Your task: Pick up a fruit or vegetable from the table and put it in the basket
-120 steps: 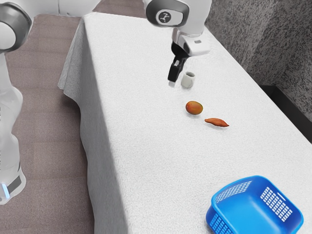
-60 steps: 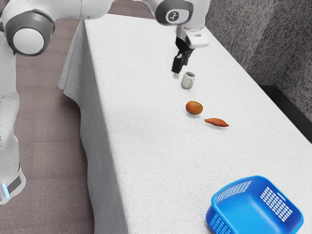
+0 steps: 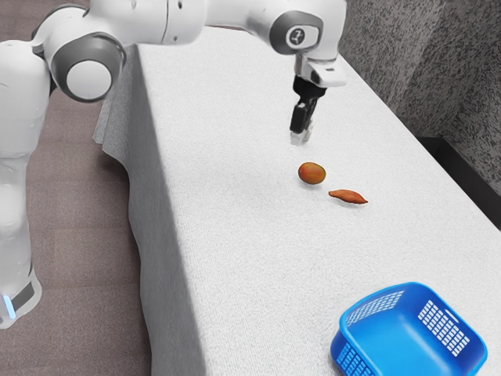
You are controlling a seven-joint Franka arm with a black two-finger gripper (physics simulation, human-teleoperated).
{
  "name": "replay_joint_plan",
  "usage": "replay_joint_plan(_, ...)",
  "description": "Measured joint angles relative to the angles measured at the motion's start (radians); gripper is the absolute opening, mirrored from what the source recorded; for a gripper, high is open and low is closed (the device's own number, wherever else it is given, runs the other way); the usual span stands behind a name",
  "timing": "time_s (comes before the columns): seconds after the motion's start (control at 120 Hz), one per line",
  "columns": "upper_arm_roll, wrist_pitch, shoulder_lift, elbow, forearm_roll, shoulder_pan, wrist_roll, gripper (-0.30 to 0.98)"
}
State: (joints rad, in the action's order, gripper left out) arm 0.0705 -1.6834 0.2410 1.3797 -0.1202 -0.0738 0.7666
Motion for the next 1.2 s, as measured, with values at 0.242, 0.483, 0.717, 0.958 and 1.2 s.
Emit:
replay_joint_plan(0.242,-0.035,0.035,0.059,0.023,-0.034,-0.046,-0.11,0.69)
replay_joint_plan(0.483,-0.004,0.051,-0.025,0.071,-0.04,-0.064,-0.168,0.69)
replay_joint_plan(0.717,-0.065,0.096,0.262,-0.32,-0.056,-0.129,-0.168,0.69)
replay_joint_plan(0.958,-0.074,0.118,0.411,-0.48,-0.062,-0.149,-0.16,0.69)
replay_joint_plan(1.2,-0.095,0.125,0.502,-0.557,-0.068,-0.161,-0.153,0.69)
